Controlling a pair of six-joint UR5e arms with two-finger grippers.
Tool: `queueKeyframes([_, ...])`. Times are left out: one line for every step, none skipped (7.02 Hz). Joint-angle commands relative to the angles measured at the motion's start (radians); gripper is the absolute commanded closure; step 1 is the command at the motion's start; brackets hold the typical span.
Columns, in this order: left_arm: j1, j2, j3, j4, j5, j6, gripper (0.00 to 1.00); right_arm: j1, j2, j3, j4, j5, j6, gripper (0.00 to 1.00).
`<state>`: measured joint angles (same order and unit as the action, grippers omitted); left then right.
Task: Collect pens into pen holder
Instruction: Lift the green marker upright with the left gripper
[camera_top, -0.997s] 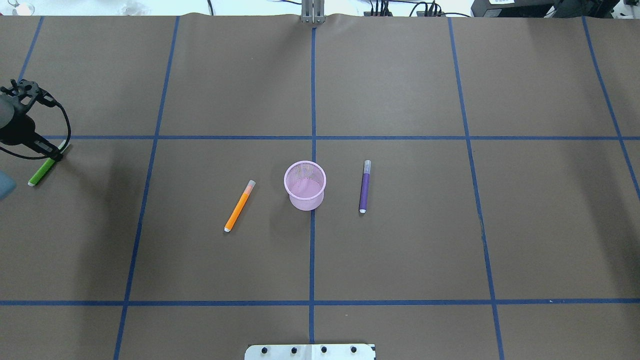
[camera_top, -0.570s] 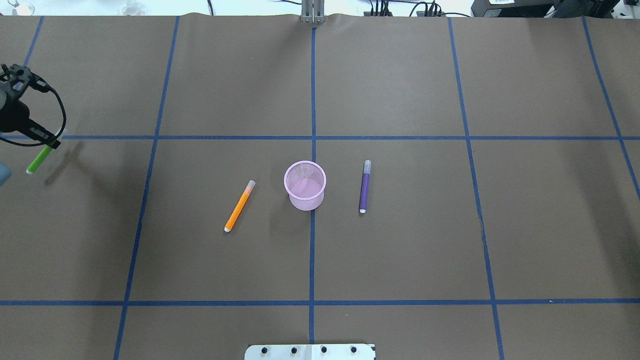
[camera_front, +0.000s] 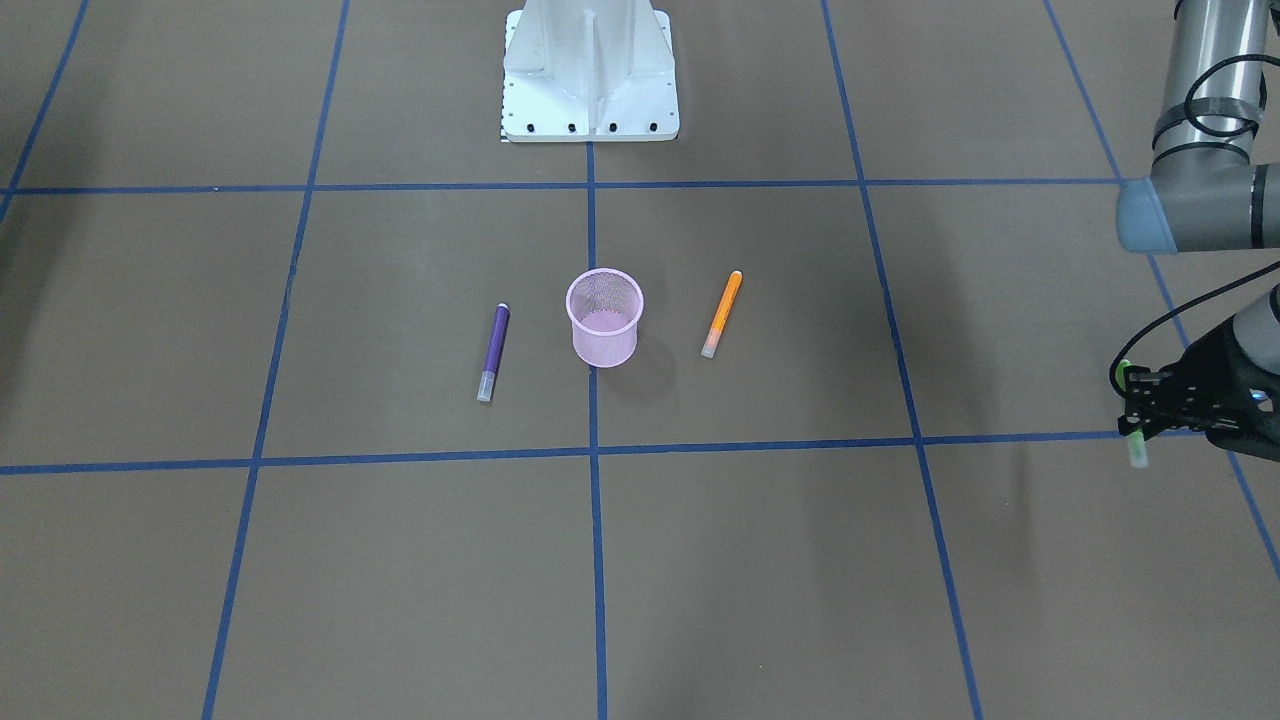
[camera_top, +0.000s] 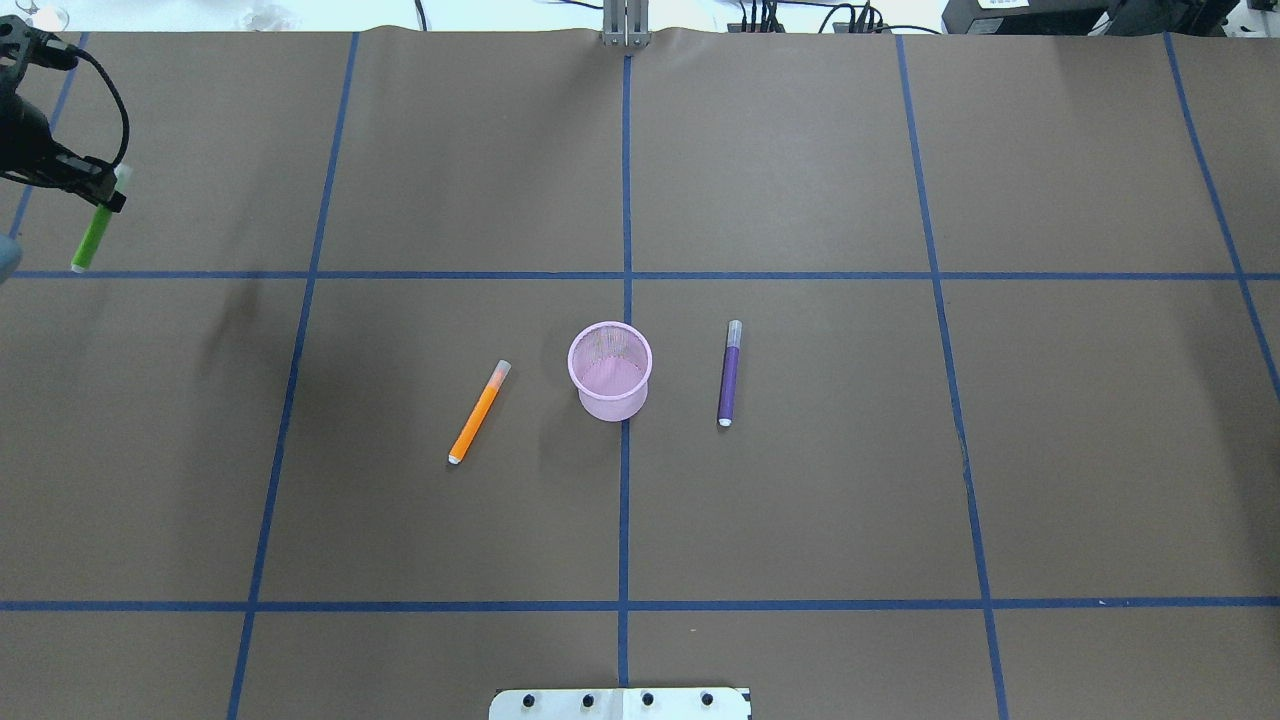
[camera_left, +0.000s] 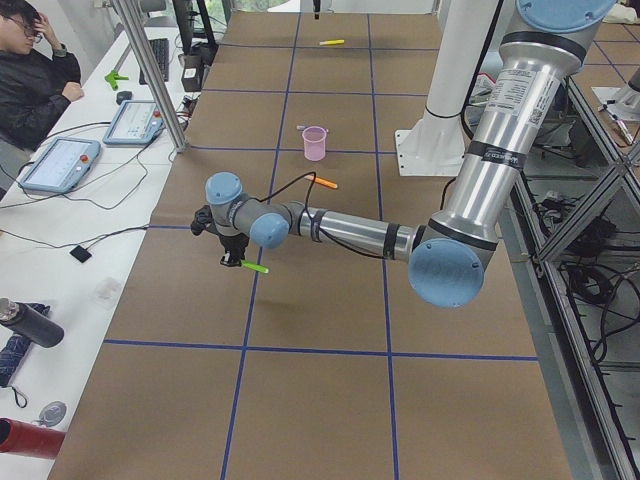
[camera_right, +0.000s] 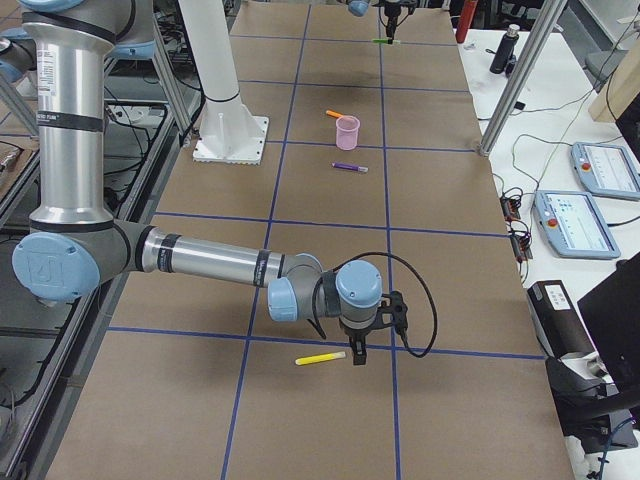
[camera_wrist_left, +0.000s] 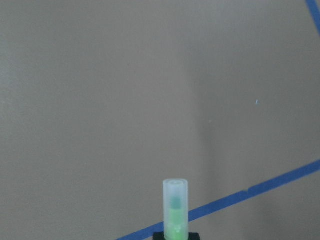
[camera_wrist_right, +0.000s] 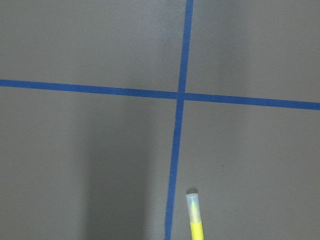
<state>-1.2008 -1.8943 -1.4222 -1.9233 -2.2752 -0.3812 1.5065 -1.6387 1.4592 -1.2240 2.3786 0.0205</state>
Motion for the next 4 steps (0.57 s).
queueKeyframes([-0.002, -0.018, -0.093, 0.003, -0.006, -0.198, 1.0, -0.107, 0.0, -0.055, 0.081, -0.056, 0.002, 0.0])
queueKeyframes([-0.002, -0.031, -0.122, 0.004, -0.006, -0.249, 1.0, -0.15, 0.002, -0.057, 0.081, -0.118, 0.006, 0.01])
queueKeyframes([-0.002, -0.032, -0.132, 0.004, -0.006, -0.263, 1.0, -0.163, 0.002, -0.06, 0.08, -0.121, 0.004, 0.01])
queueKeyframes([-0.002, -0.043, -0.139, 0.004, -0.006, -0.277, 1.0, -0.166, 0.002, -0.089, 0.08, -0.116, -0.007, 0.01])
